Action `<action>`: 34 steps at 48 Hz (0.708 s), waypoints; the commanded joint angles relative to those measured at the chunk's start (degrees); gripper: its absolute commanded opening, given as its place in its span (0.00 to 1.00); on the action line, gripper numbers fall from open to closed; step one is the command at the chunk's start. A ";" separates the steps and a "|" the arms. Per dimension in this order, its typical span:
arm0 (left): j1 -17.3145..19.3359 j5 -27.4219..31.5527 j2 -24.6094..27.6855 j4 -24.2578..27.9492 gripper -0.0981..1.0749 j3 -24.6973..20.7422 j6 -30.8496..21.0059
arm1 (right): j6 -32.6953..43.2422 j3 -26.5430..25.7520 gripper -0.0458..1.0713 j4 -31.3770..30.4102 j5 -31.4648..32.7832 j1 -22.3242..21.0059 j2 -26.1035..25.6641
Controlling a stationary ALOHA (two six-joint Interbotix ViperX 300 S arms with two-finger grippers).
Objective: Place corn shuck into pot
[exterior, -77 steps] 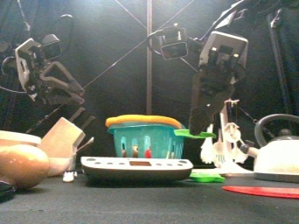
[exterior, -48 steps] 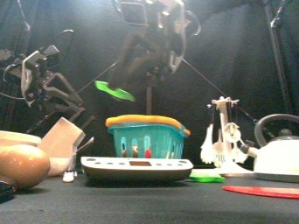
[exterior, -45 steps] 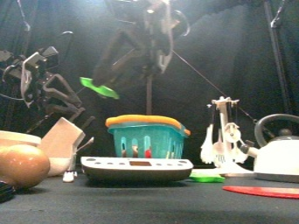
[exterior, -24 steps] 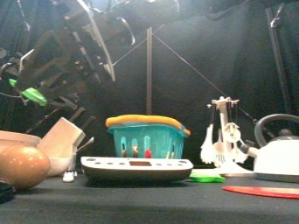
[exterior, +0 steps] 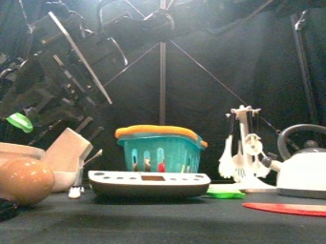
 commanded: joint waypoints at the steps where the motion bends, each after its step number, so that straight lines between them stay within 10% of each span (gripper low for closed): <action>1: 0.18 -0.18 0.09 0.26 0.72 -0.62 0.09 | -0.18 -1.23 0.68 0.09 -0.26 -0.26 -1.58; 34: 0.18 0.97 0.09 0.18 0.72 -0.62 0.09 | -0.70 0.09 0.82 -0.26 3.60 -0.35 -3.34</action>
